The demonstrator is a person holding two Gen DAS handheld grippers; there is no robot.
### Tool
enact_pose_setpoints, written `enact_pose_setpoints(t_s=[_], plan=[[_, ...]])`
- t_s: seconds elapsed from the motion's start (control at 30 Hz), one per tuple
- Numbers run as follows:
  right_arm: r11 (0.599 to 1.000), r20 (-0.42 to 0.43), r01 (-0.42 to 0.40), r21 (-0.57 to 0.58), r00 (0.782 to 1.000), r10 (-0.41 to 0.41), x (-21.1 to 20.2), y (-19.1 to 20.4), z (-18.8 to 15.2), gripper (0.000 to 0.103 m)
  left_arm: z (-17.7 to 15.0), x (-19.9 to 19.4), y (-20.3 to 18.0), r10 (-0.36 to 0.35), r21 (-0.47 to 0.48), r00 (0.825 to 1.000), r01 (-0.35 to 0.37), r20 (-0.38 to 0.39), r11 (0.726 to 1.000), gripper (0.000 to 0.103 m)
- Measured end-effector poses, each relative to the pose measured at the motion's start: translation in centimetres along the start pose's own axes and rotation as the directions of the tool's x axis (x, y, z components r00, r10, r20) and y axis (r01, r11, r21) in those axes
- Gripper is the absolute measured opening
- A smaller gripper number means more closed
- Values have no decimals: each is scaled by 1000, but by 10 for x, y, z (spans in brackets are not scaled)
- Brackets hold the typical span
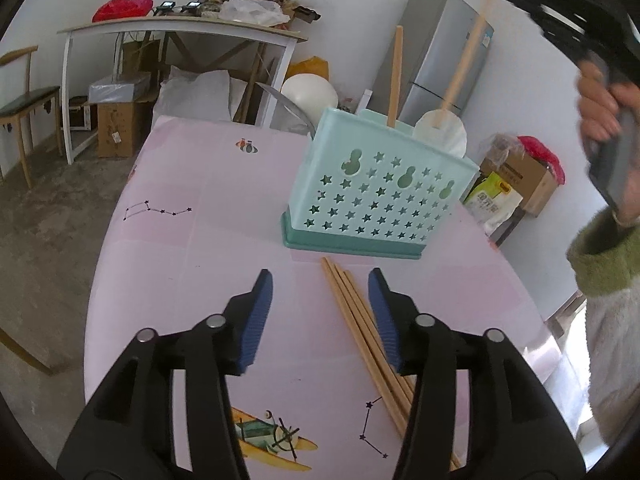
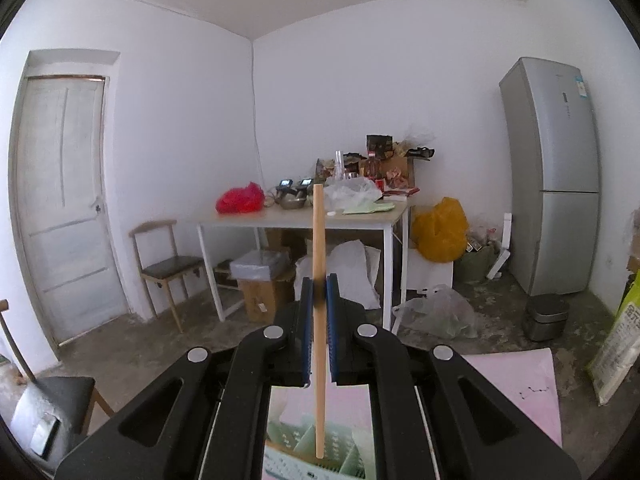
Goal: Organize utensils
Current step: 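Lower the chopstick into the green holder and open the right gripper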
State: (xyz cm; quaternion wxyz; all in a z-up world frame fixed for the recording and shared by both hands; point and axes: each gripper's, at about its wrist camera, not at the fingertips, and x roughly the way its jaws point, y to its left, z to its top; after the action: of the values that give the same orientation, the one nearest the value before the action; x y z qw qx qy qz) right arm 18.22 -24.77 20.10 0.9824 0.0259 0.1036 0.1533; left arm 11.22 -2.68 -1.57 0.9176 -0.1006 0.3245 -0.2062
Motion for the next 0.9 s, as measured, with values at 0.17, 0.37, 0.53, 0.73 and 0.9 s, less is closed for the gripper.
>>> enact_pose_setpoints(t_s=[0.17, 0.37, 0.53, 0.73, 0.9], plan=[[998, -68, 31, -60, 997, -35, 36, 8, -25, 7, -4, 1, -6, 20, 36, 1000, -20, 4, 999, 58], [994, -227, 43, -98, 972, -65, 63, 7, -61, 8, -7, 3, -9, 31, 57, 1000, -31, 4, 998, 63], [995, -229, 70, -71, 970, -84, 53, -2, -63, 35, -9, 3, -11, 36, 67, 999, -36, 2, 997, 66], [995, -140, 99, -28, 985, -102, 12, -16, -43, 43, -9, 1, -14, 45, 73, 999, -45, -1, 996, 67], [996, -84, 89, 24, 993, -87, -37, -26, -38, 45, -9, 0, -17, 56, 88, 998, -56, -3, 995, 68]])
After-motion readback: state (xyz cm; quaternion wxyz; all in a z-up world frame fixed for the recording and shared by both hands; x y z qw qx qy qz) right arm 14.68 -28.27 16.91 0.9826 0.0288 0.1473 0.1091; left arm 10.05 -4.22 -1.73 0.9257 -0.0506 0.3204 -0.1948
